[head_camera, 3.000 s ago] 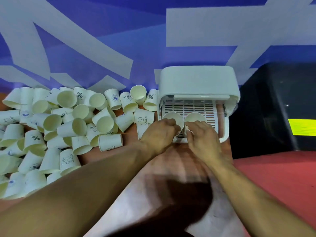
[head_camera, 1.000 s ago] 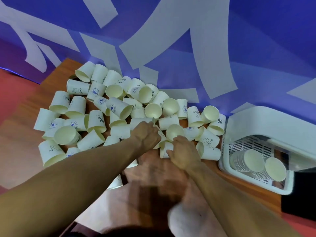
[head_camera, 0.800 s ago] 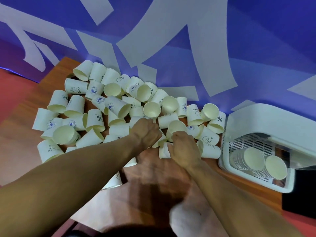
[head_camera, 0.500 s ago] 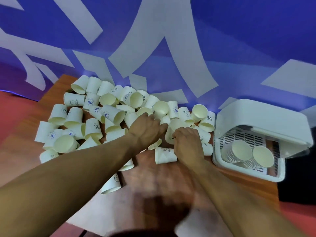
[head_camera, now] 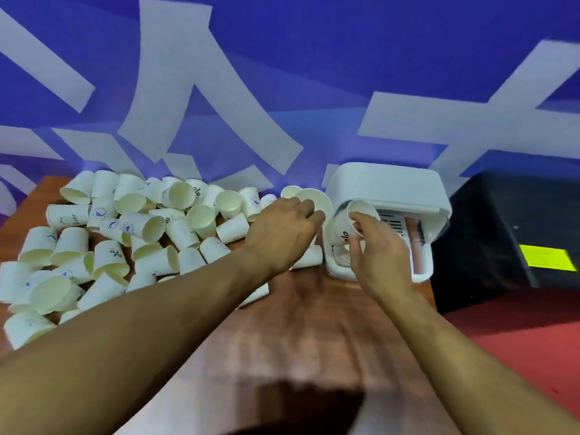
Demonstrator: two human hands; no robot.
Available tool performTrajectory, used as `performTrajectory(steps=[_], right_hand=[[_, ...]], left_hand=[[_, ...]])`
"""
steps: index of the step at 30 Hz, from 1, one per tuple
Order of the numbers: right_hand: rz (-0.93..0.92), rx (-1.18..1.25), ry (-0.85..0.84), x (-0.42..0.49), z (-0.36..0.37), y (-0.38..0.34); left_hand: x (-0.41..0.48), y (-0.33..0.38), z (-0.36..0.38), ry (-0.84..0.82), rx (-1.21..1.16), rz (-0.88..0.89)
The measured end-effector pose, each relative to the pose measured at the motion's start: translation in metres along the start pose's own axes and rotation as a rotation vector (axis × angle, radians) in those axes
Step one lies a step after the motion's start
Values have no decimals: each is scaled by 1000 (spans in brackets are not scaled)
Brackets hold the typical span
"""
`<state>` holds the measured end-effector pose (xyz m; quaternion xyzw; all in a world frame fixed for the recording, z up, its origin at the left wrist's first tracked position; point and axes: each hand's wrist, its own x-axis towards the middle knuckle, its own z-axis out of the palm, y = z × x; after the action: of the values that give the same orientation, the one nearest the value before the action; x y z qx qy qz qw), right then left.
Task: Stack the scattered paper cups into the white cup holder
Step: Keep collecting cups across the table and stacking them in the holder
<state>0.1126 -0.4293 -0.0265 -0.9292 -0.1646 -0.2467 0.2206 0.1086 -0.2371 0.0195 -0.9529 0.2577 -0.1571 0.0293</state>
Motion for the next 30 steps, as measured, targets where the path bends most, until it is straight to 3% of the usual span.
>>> performTrajectory(steps=[11,24,30], right_hand=[[37,-98,-27,-15,-37,100],[-4,-28,-389,-34,14,140],[44,11,-336,-35,28,145]], left_hand=[[48,80,26,-7,-144,-62],[83,97,67,-161,-137,1],[79,94,86,-326,-176,-26]])
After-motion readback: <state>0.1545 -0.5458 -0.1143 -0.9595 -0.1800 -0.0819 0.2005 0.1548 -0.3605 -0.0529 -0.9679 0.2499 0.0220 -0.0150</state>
